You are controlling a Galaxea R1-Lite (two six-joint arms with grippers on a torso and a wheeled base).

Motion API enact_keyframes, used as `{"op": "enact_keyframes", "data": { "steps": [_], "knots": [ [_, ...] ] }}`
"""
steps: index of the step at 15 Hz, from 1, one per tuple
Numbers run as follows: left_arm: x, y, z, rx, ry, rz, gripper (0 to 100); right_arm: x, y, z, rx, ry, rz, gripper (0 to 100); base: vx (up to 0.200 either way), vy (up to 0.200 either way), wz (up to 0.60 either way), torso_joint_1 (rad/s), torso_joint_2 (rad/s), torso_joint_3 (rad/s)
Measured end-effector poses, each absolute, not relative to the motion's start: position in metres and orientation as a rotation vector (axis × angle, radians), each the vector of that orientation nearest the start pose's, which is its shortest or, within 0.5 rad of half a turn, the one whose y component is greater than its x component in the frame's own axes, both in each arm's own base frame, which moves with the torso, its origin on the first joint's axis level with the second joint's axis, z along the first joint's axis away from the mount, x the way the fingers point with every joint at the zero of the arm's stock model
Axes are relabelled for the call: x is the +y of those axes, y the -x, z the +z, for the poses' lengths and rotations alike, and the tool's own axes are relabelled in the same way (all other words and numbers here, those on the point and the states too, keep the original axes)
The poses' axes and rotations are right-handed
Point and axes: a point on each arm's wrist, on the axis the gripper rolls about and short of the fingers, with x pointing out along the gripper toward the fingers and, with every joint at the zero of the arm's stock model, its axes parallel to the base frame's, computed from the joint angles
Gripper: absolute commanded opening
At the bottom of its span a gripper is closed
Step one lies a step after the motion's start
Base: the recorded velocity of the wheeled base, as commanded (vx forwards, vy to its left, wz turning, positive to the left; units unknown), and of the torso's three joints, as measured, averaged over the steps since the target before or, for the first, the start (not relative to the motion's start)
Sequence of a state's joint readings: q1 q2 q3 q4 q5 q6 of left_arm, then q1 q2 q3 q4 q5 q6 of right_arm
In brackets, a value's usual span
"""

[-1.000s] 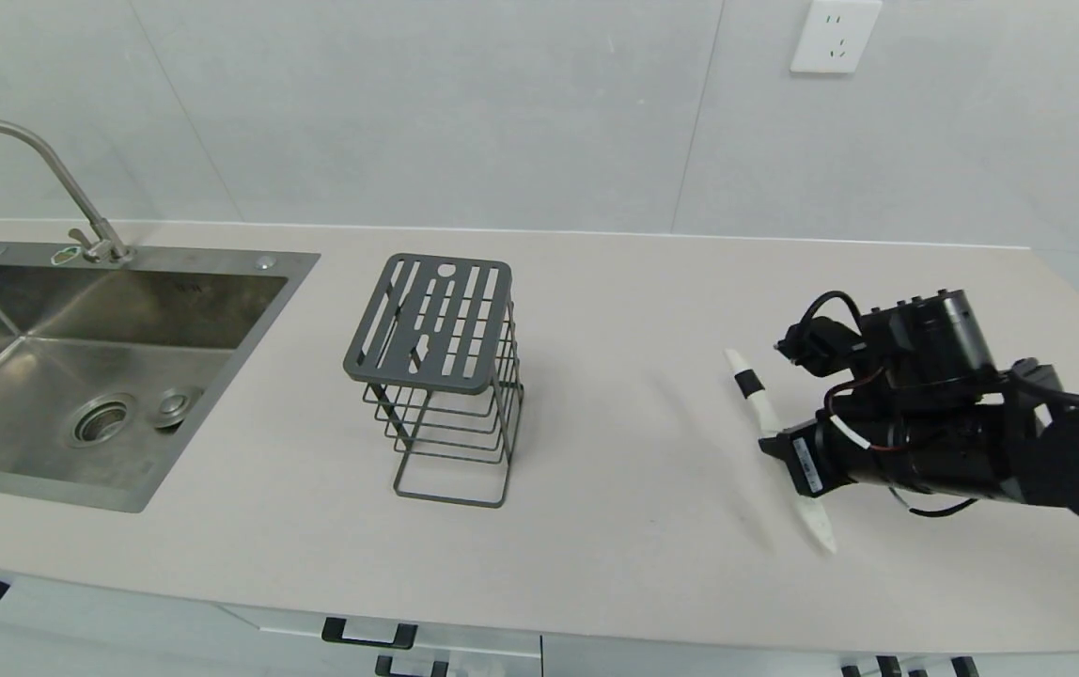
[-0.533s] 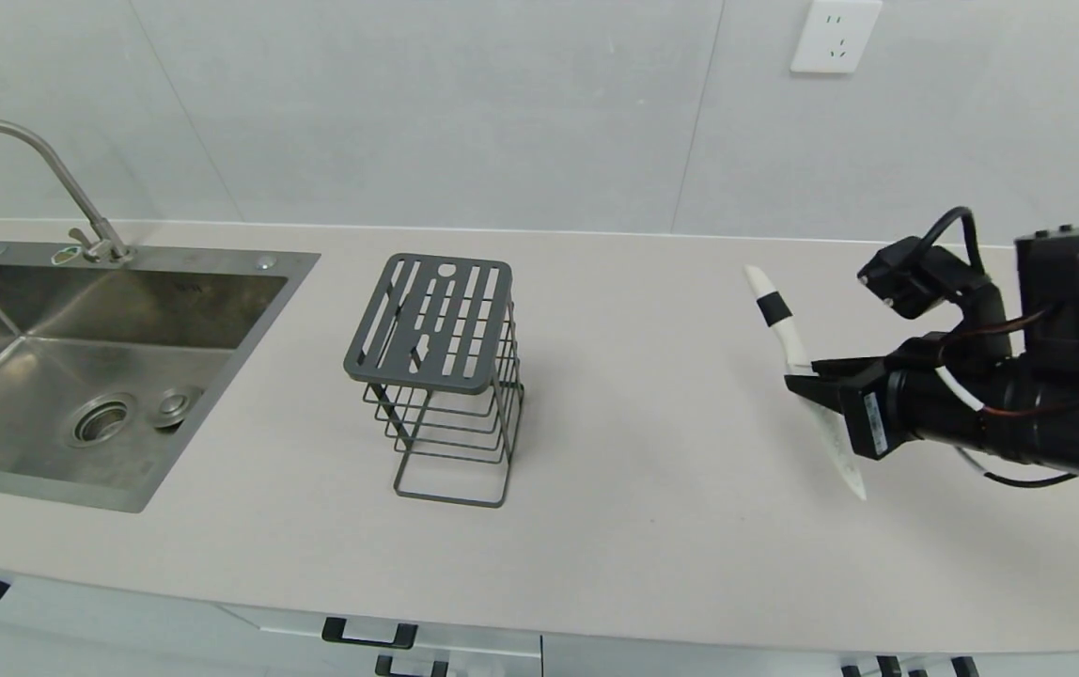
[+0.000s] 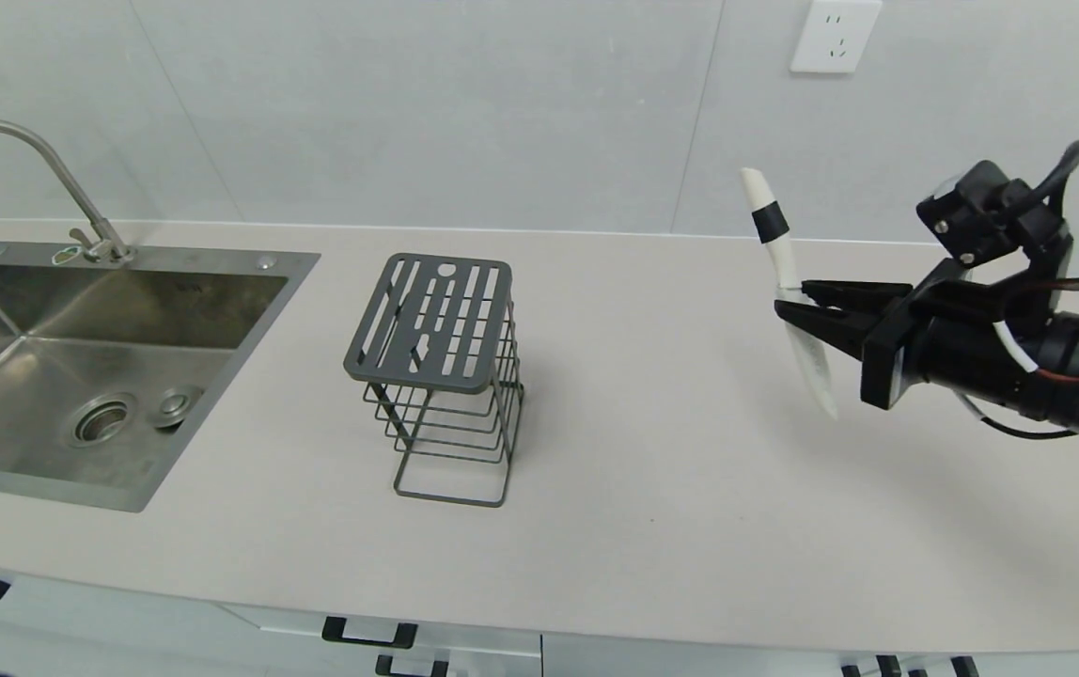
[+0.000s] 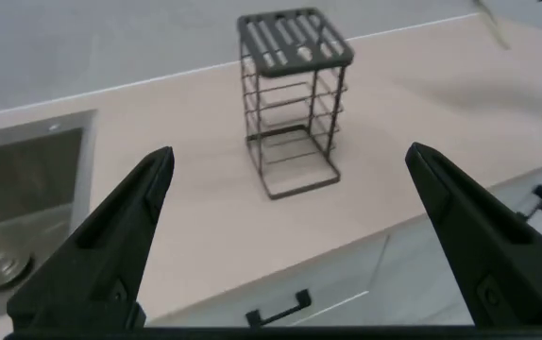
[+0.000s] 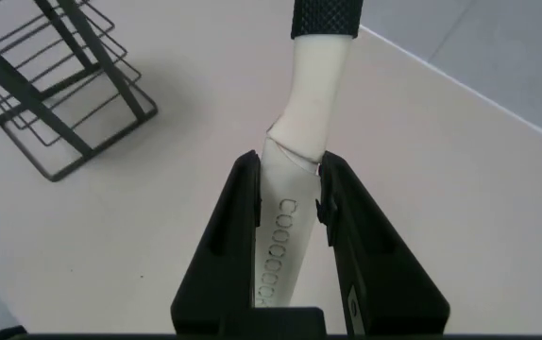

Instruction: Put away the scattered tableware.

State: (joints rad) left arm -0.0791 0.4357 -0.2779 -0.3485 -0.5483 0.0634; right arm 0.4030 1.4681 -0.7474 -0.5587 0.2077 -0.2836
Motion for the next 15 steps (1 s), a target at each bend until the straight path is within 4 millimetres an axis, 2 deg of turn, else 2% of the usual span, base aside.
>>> {"op": "enact_keyframes", "data": {
  "steps": [3,7,11,15],
  "knots": [
    [-0.030,-0.066,0.228,-0.265,-0.124,-0.848,100,0.102,-0.224,0.216,-0.010,0.295,0.699,0,0.000,0.000,0.00,0.000,0.00,0.000],
    [-0.075,-0.135,0.239,-0.370,-0.157,-1.121,100,0.098,-0.214,0.197,-0.076,0.299,0.785,0,0.000,0.000,0.00,0.000,0.00,0.000],
    [-0.107,-0.170,0.229,-0.340,-0.184,-1.235,100,0.097,-0.211,0.200,-0.154,0.318,0.839,0,0.000,0.000,0.00,0.000,0.00,0.000],
    [-0.126,-0.193,0.233,-0.379,-0.227,-1.317,100,0.099,-0.208,0.216,-0.272,0.323,0.903,0,0.000,0.000,0.00,0.000,0.00,0.000]
  ]
}}
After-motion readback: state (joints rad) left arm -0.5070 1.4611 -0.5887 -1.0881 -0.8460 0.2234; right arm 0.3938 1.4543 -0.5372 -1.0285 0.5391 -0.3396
